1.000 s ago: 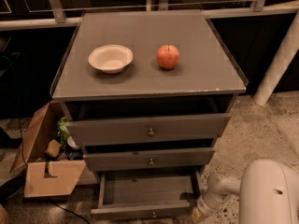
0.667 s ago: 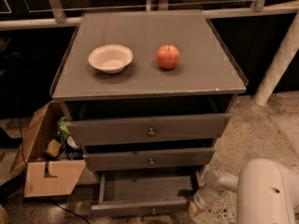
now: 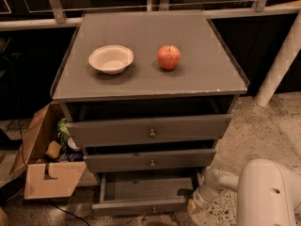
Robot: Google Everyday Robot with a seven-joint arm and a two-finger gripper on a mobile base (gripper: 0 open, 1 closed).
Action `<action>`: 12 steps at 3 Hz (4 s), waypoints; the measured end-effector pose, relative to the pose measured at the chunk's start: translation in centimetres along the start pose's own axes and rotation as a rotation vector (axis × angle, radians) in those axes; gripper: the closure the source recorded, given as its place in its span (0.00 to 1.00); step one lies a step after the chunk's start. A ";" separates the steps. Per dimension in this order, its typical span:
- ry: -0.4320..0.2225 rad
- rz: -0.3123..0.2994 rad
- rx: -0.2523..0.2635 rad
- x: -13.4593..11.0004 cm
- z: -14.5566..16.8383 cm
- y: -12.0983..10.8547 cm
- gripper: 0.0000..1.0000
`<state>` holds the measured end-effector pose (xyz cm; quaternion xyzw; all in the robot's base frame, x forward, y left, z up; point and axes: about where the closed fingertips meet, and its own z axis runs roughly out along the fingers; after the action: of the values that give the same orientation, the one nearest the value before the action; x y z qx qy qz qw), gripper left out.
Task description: Close bottom drawer
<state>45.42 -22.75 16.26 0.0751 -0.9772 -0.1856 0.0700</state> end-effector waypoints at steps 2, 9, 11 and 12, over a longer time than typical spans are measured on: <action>-0.052 0.020 -0.009 -2.8 -0.2 0.6 1.00; -0.121 0.226 0.015 -0.8 -1.9 -4.8 1.00; -0.092 0.280 0.021 -1.0 0.2 -6.4 1.00; -0.129 0.275 0.009 -3.9 0.6 -4.8 1.00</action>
Offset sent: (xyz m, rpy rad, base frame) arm 0.0484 0.0119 0.0124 0.0172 -0.0825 -0.0547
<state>49.70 -26.28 13.48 -0.0713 -0.9816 -0.1745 0.0314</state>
